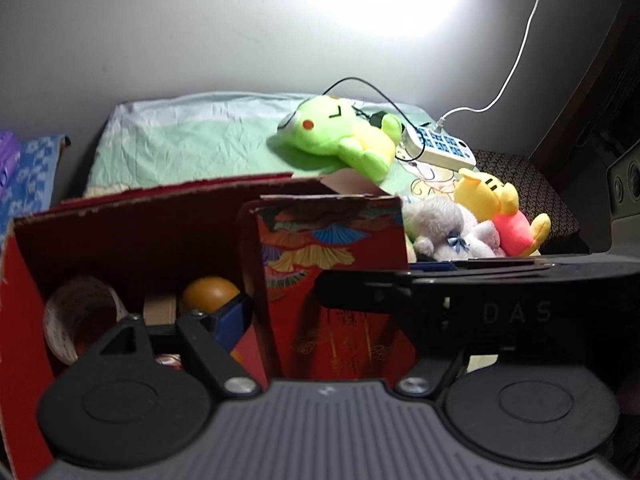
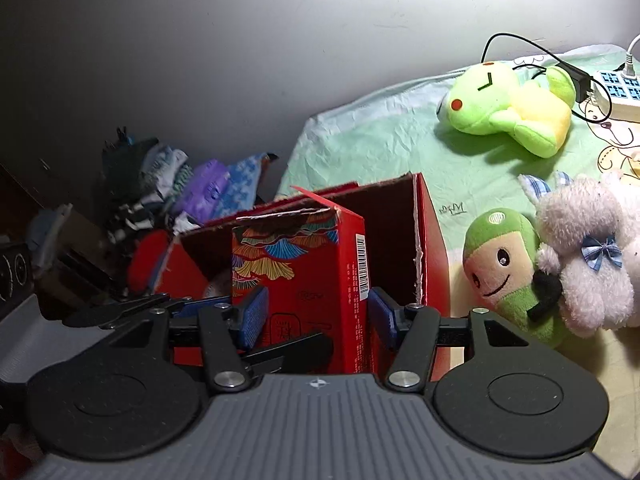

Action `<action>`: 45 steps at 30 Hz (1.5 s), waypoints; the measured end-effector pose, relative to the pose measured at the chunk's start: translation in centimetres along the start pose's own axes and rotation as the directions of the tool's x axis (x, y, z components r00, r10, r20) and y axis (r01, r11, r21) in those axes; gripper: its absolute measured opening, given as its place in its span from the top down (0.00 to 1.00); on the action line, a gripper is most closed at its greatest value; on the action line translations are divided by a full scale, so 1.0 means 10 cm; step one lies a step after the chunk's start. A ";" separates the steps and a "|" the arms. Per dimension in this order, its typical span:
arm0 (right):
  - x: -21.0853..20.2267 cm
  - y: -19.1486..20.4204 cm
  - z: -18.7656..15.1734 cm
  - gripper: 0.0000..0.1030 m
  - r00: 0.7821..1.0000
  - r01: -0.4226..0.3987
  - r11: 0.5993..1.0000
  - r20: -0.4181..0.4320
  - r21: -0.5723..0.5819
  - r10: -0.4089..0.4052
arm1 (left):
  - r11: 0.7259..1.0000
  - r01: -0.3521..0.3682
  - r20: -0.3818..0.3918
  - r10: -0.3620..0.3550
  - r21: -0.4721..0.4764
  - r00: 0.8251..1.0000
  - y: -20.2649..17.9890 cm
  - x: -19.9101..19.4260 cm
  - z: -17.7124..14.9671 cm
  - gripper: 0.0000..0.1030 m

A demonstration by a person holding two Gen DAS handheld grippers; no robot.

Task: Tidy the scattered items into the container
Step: 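Lift the gift box with the right gripper and carry it over the red box, then lower the gift box upright into the red box and open the right gripper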

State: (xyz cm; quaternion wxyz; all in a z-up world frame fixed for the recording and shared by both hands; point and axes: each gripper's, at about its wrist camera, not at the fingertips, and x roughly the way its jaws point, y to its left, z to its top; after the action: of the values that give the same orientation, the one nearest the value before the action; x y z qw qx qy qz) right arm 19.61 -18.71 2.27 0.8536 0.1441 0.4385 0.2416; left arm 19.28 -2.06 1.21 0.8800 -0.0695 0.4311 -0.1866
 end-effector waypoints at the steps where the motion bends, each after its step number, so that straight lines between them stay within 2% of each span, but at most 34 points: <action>1: 0.05 0.02 0.00 0.43 1.000 0.022 1.000 -0.017 -0.009 -0.022 | 1.000 0.009 -0.015 -0.009 -0.005 1.000 0.04 0.04 -0.03 0.24; 4: 0.22 0.02 -0.01 0.43 0.996 0.072 0.997 -0.049 -0.021 -0.073 | 0.999 0.028 -0.061 -0.030 -0.026 0.998 0.18 0.21 -0.02 0.24; 7: 0.27 0.14 -0.03 0.42 0.990 0.132 0.989 -0.036 -0.068 -0.135 | 0.998 0.042 -0.107 -0.046 -0.041 0.993 0.23 0.28 -0.01 0.24; 10: 0.35 0.24 -0.02 0.41 0.980 0.192 0.974 -0.035 -0.119 -0.197 | 0.999 0.037 -0.148 -0.039 -0.017 0.988 0.22 0.36 -0.05 0.26; 13: 0.38 0.27 -0.04 0.40 0.973 0.224 0.966 -0.019 -0.127 -0.228 | 0.999 0.047 -0.176 -0.048 -0.012 0.983 0.22 0.42 -0.06 0.26; 18: 0.31 0.22 -0.05 0.40 0.974 0.227 0.972 -0.012 -0.064 -0.228 | 0.999 0.048 -0.201 -0.046 0.006 0.978 0.20 0.41 -0.01 0.28; 23: 0.15 0.14 -0.04 0.38 0.980 0.194 0.979 0.031 0.060 -0.196 | 0.998 0.051 -0.199 -0.043 0.036 0.979 0.15 0.42 0.12 0.17; 29: 0.13 0.14 -0.04 0.37 0.980 0.172 0.981 0.083 0.091 -0.179 | 0.998 0.036 -0.232 -0.024 0.049 0.972 0.11 0.55 0.08 0.16; 32: 0.07 0.16 -0.04 0.37 0.971 0.188 0.980 0.137 0.060 -0.194 | 0.999 0.001 -0.227 0.008 0.041 0.974 0.13 0.55 0.07 0.17; 34: 0.05 0.14 -0.05 0.39 0.969 0.189 0.981 0.153 0.050 -0.194 | 0.998 -0.047 -0.220 0.054 0.038 0.974 0.16 0.54 0.08 0.17; 36: 0.04 0.12 -0.06 0.40 0.967 0.190 0.980 0.162 0.054 -0.196 | 0.995 -0.094 -0.218 0.099 0.034 0.971 0.19 0.54 0.07 0.17; 40: 0.01 0.08 -0.12 0.47 0.961 0.213 0.977 0.176 0.029 -0.214 | 0.991 -0.137 -0.208 0.132 -0.011 0.969 0.26 0.50 0.06 0.16; 45: -0.01 0.05 -0.19 0.50 0.964 0.200 0.979 0.171 0.030 -0.202 | 0.972 -0.234 -0.185 0.230 0.003 0.955 0.26 0.42 0.04 0.13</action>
State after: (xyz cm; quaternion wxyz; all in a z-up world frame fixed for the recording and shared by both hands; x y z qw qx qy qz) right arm 17.85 -18.30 1.47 0.9077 0.1248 0.3763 0.1376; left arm 22.63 -1.32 -2.37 0.8516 -0.0092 0.5173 -0.0835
